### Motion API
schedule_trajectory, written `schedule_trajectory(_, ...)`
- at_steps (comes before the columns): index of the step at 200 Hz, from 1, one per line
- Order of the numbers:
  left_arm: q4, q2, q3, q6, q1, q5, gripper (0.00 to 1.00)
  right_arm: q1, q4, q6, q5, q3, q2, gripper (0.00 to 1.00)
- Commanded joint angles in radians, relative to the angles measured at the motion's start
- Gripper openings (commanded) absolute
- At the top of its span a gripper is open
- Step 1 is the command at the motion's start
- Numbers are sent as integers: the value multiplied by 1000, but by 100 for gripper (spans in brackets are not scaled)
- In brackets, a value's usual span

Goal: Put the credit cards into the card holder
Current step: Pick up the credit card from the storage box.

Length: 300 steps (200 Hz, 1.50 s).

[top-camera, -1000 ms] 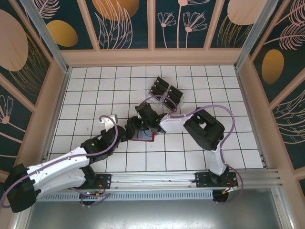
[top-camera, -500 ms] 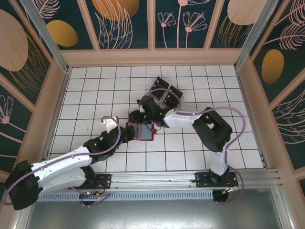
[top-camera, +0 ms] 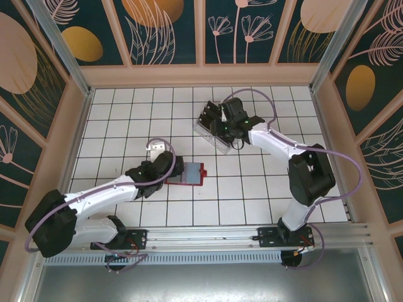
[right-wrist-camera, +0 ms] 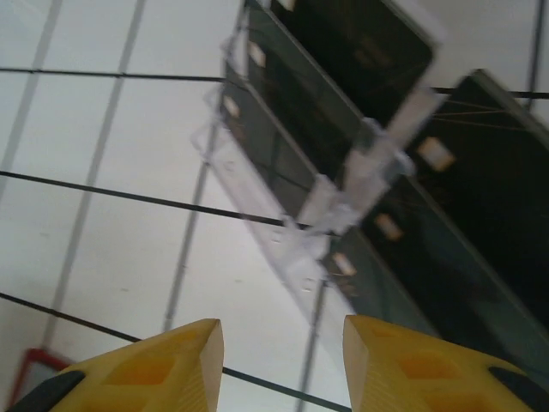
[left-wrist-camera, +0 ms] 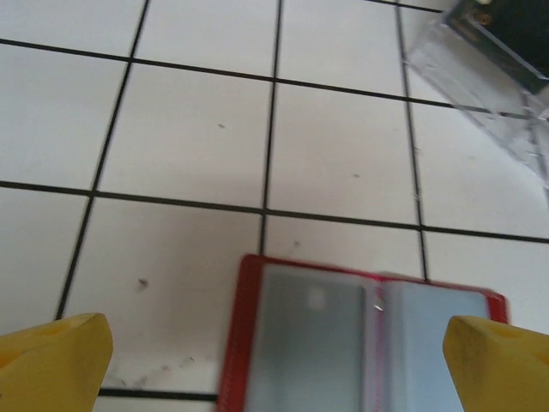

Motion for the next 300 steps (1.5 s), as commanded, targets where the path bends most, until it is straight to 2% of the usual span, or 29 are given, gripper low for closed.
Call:
schedule_trajectory(1, -2, 34, 31, 84, 63, 39, 99, -3, -127, -142, 93, 76, 46, 41)
schedule_trajectory(52, 5, 94, 45, 131, 164, 84, 99, 5, -139, -204, 224, 100, 112, 40)
schedule_trajectory(85, 18, 97, 32, 134, 177, 103, 99, 15, -125, -227, 269, 102, 138, 40)
schedule_trajectory(152, 39, 108, 17, 129, 180, 115, 99, 32, -132, -243, 252, 121, 188, 37)
schedule_trajectory(217, 57, 114, 4, 128, 181, 122, 99, 33, -148, -264, 230, 136, 183, 17)
schedule_trajectory(300, 53, 110, 3, 134, 180, 124, 99, 14, -173, -338, 106, 168, 202, 5)
